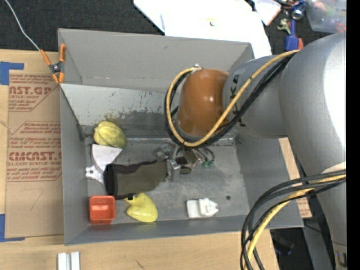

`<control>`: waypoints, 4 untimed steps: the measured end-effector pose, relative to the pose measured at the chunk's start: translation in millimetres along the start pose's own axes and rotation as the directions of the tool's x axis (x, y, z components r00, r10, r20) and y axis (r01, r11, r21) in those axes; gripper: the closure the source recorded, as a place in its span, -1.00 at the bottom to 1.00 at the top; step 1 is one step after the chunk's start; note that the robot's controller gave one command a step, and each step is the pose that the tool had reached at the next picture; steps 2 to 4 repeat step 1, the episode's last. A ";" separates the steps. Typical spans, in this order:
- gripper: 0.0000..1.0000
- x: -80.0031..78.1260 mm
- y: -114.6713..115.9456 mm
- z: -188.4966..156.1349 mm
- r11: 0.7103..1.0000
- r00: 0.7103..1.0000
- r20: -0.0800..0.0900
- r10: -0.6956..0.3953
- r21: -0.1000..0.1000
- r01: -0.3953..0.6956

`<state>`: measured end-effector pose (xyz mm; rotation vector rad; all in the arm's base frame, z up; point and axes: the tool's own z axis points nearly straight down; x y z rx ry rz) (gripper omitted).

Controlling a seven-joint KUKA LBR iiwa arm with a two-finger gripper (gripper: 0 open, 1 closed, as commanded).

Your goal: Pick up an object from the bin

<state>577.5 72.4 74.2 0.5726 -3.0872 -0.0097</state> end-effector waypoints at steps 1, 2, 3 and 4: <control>1.00 1.8 0.5 -13.9 1.000 1.000 -0.006 0.000 -0.001 0.000; 1.00 1.8 0.5 -13.9 1.000 1.000 -0.006 0.000 -0.001 0.000; 1.00 1.8 0.5 -13.9 1.000 1.000 -0.006 0.000 -0.001 0.000; 1.00 1.8 0.5 -13.9 1.000 1.000 -0.006 0.000 -0.001 0.000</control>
Offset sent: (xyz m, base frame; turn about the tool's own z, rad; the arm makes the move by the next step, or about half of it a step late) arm -0.0001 -0.0001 0.0572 0.0000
